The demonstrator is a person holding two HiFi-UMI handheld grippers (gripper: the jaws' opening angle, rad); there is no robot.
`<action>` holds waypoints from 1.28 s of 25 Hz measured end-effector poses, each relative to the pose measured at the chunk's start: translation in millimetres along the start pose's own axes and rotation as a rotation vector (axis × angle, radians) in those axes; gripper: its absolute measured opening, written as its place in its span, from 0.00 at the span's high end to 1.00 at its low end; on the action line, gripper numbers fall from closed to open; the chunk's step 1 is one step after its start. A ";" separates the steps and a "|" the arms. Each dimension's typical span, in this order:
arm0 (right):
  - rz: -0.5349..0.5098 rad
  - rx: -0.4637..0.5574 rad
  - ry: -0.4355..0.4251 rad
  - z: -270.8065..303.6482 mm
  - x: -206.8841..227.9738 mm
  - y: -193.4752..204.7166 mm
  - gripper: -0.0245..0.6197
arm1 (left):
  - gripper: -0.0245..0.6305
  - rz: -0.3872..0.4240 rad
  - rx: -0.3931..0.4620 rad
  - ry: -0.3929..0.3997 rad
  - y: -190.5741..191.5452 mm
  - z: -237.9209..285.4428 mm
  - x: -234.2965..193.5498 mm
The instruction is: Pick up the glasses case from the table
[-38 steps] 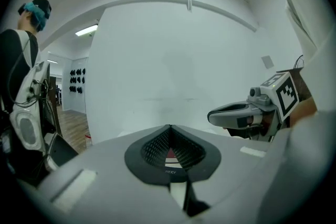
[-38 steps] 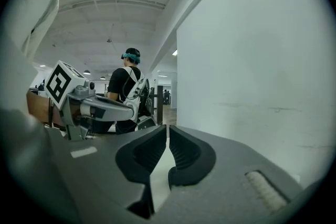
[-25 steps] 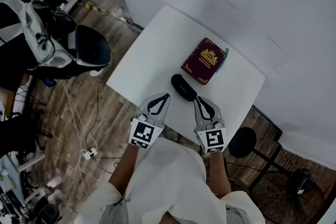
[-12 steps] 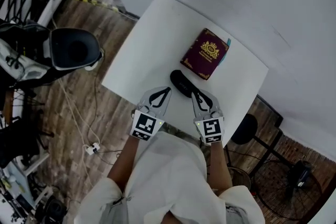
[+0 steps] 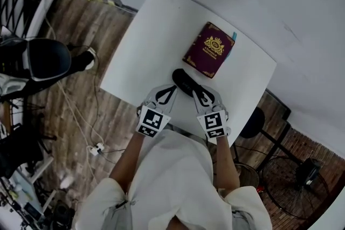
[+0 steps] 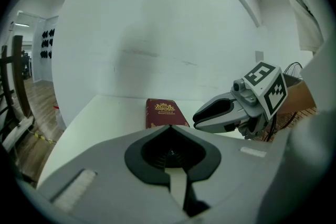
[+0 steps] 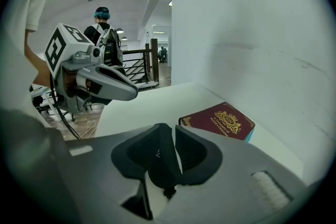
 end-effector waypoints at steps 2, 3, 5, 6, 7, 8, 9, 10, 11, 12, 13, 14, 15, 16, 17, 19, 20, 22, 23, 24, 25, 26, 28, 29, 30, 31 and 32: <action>0.000 -0.028 -0.012 6.0 2.8 4.1 0.80 | 0.93 0.002 -0.019 0.011 3.5 6.5 0.3; -0.003 -0.044 -0.020 9.0 3.8 6.2 0.79 | 0.93 0.002 -0.029 0.017 5.3 9.2 0.7; -0.011 -0.075 -0.037 14.9 5.5 10.0 0.76 | 0.93 0.005 -0.046 0.029 8.9 14.1 1.3; -0.015 -0.089 -0.046 18.0 6.3 11.7 0.75 | 0.93 0.009 -0.054 0.034 11.0 16.8 1.5; -0.016 -0.102 -0.057 21.6 6.8 13.4 0.73 | 0.93 0.012 -0.062 0.039 13.3 19.5 1.5; -0.017 -0.117 -0.068 25.5 7.0 15.2 0.72 | 0.93 0.014 -0.070 0.043 15.7 22.1 1.4; -0.021 -0.134 -0.079 29.5 7.2 17.0 0.70 | 0.93 0.015 -0.077 0.045 17.9 24.3 1.2; -0.026 -0.154 -0.089 33.4 7.4 18.5 0.67 | 0.93 0.014 -0.083 0.047 19.7 26.2 1.0; -0.034 -0.175 -0.099 37.2 7.6 19.9 0.64 | 0.93 0.011 -0.088 0.048 21.3 27.7 1.0; -0.042 -0.195 -0.109 41.0 7.7 21.9 0.62 | 0.93 0.008 -0.093 0.049 22.6 28.9 1.0; -0.048 -0.215 -0.116 44.7 7.7 24.6 0.59 | 0.93 0.006 -0.097 0.049 23.8 29.8 0.8; -0.052 -0.234 -0.123 48.3 7.9 27.5 0.58 | 0.93 0.004 -0.101 0.048 24.7 30.5 0.6; -0.055 -0.251 -0.128 51.7 8.1 30.3 0.55 | 0.93 0.003 -0.103 0.048 25.4 30.8 0.2; -0.057 -0.266 -0.133 54.8 8.3 32.8 0.54 | 0.93 0.001 -0.105 0.048 26.0 31.0 -0.1; -0.059 -0.278 -0.137 57.7 8.6 35.0 0.52 | 0.93 -0.001 -0.107 0.047 26.5 31.0 -0.5; -0.063 -0.302 -0.146 63.3 9.3 38.9 0.50 | 0.93 -0.003 -0.110 0.045 27.5 31.3 -1.6; -0.065 -0.312 -0.149 66.2 9.8 40.4 0.49 | 0.93 -0.005 -0.111 0.044 27.9 31.6 -2.4; -0.070 -0.331 -0.154 71.9 10.7 43.0 0.48 | 0.93 -0.009 -0.113 0.041 28.8 32.2 -3.9; -0.073 -0.340 -0.157 74.5 11.0 44.2 0.48 | 0.93 -0.011 -0.114 0.040 29.2 32.4 -4.5; -0.076 -0.349 -0.160 77.1 11.2 45.4 0.47 | 0.93 -0.013 -0.114 0.039 29.4 32.5 -5.0; -0.079 -0.359 -0.164 79.6 11.1 46.3 0.46 | 0.93 -0.014 -0.115 0.037 29.6 32.4 -5.4; -0.083 -0.368 -0.168 82.0 10.9 47.3 0.46 | 0.93 -0.016 -0.115 0.035 29.7 32.1 -5.8; -0.088 -0.382 -0.175 85.9 10.5 48.7 0.45 | 0.93 -0.018 -0.117 0.032 30.1 31.4 -6.2; -0.088 -0.387 -0.176 87.5 10.5 49.2 0.44 | 0.93 -0.020 -0.117 0.031 30.4 30.9 -6.5; -0.089 -0.392 -0.175 88.9 10.6 49.8 0.44 | 0.93 -0.021 -0.117 0.029 30.8 30.4 -6.9; -0.091 -0.398 -0.174 90.4 11.0 50.5 0.43 | 0.93 -0.021 -0.116 0.028 31.0 29.9 -7.3; -0.093 -0.405 -0.174 91.9 11.4 51.1 0.42 | 0.93 -0.021 -0.116 0.027 31.1 29.5 -7.9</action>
Point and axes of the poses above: the fingertips, and each gripper's own axes: z forward along the fingers, x to its right, y out of its underside, the point moved 10 cm from there along -z, backward along the fingers, and after that the axes turned 13 degrees about -y, right-handed, at the moved point
